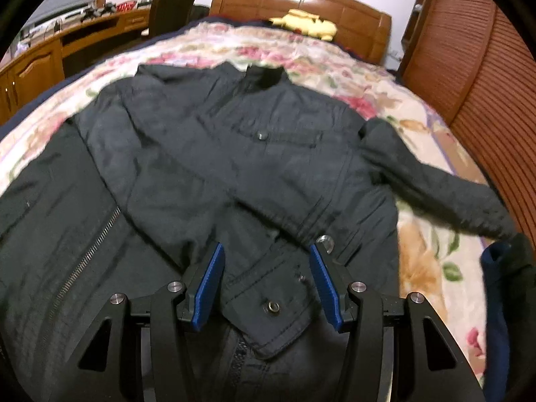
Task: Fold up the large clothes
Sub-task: 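Move the right tool to the other sleeve and grasp its cuff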
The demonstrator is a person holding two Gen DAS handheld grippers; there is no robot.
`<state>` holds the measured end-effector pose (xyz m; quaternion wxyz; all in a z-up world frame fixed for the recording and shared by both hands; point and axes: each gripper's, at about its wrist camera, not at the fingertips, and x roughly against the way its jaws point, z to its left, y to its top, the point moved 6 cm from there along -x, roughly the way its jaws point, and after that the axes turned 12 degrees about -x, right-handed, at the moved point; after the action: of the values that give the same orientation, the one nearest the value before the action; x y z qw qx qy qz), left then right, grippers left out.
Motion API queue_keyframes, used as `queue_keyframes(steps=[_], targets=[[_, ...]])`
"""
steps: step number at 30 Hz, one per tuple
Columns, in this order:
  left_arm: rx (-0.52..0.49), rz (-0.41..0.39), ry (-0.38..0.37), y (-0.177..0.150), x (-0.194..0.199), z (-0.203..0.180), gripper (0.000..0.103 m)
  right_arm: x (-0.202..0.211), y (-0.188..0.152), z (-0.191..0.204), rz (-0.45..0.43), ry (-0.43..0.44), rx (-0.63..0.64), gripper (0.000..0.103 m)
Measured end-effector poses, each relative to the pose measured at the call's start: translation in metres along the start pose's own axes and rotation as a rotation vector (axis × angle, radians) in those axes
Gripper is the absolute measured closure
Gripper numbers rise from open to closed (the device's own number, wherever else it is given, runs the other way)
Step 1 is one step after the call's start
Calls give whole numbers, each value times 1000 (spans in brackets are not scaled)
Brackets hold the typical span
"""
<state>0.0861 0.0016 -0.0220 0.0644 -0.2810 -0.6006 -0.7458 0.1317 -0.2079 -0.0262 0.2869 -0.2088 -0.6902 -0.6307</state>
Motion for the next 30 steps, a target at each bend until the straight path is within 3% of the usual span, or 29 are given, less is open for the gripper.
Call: queue_keyframes(steps=[4, 9, 12, 14, 16, 30], targets=[[-1, -7, 3, 2, -2, -2, 26, -13, -3, -5, 40, 12, 6, 48], [1, -28, 4, 5, -3, -3, 25, -6, 7, -19, 16, 43, -20, 48], [2, -48, 10, 7, 0, -3, 16, -3, 9, -27, -2, 39, -35, 48], [4, -60, 23, 9, 3, -2, 0, 1, 10, -33, -14, 33, -52, 47], [12, -78, 17, 11, 6, -3, 0, 4, 12, -41, -27, 27, -74, 39], [-29, -49, 8, 10, -8, -9, 0, 5, 39, -116, -61, -124, -165, 38]])
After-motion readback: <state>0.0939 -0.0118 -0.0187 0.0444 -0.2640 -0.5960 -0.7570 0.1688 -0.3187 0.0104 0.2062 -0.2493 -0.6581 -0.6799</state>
